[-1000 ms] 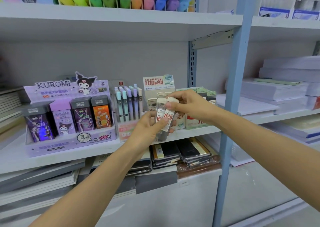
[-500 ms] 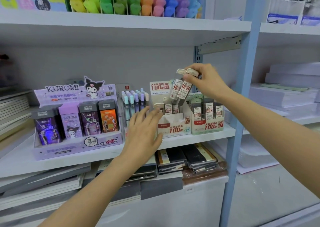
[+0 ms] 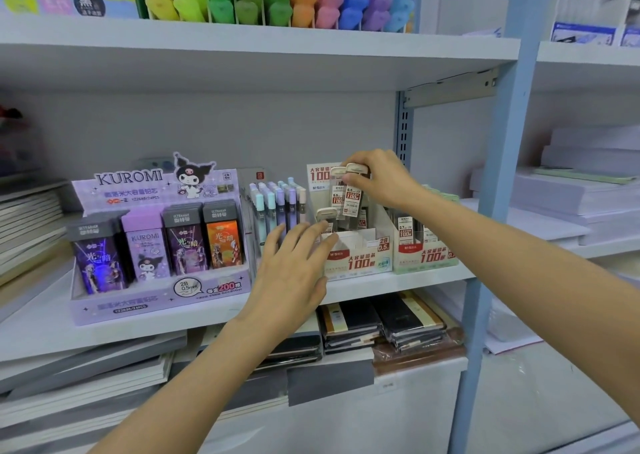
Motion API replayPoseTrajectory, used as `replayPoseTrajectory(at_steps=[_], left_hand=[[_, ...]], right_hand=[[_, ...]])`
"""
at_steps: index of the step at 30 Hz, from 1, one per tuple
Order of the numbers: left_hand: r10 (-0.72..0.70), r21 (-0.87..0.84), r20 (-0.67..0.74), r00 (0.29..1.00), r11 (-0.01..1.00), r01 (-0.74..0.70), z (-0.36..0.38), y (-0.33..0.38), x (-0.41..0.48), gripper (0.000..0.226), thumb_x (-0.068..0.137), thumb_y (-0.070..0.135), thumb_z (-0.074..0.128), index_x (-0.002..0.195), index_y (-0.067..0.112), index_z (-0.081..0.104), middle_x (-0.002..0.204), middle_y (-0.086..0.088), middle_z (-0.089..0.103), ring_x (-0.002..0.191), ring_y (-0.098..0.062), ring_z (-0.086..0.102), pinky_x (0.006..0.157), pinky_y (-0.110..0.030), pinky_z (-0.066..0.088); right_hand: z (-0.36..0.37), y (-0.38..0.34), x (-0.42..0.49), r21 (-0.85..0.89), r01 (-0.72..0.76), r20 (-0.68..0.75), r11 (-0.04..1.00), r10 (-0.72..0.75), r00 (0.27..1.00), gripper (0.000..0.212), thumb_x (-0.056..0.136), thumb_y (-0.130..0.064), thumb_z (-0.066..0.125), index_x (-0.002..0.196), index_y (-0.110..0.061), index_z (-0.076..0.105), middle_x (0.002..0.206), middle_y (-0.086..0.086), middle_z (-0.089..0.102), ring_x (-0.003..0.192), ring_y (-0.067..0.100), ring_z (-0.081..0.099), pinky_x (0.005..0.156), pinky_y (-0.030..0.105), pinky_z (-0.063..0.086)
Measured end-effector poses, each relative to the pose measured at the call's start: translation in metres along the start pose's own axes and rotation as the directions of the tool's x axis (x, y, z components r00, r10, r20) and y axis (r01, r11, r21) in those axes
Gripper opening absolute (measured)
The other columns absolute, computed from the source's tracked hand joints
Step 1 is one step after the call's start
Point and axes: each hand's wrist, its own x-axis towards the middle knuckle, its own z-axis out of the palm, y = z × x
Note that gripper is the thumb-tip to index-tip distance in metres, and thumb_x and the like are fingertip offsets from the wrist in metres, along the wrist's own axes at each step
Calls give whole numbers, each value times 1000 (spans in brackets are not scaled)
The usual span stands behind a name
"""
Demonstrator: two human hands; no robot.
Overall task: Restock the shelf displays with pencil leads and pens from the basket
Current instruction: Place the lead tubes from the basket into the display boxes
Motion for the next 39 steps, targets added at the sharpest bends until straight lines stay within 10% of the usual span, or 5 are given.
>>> replayPoseTrajectory(at_steps=[8, 31, 39], left_hand=[[4, -22, -2, 1000, 1000, -4, 0, -1, 0, 61, 94, 31, 49, 150, 25, 29, 158, 2, 23, 144, -19, 21, 119, -45, 8], [-14, -62, -26, 1000, 998, 12, 1, -9, 22, 53, 95, 40, 47, 145, 26, 37, 162, -6, 12, 149, -23, 9, 118, -38, 9], [-1, 3, -14, 1000, 1000, 1, 4, -11, 22, 53, 95, 41, 46, 146, 27, 37, 162, -4, 14, 150, -25, 1, 119, -41, 3]], right_hand=[[-6, 13, 9, 83, 6, 19, 997, -7, 1000, 34, 92, -16, 63, 126, -13, 63, 120, 3, 67, 95, 8, 58, 75, 14, 43], [-26, 11, 3, 347, 119, -27, 930, -117, 993, 21, 86, -26, 71, 107, -27, 72, 93, -14, 69, 75, -1, 65, 56, 13, 49], [-2, 12, 7, 166, 113, 128, 980, -135, 983, 20, 87, -19, 70, 107, -16, 71, 94, -7, 67, 74, -6, 63, 61, 8, 49]])
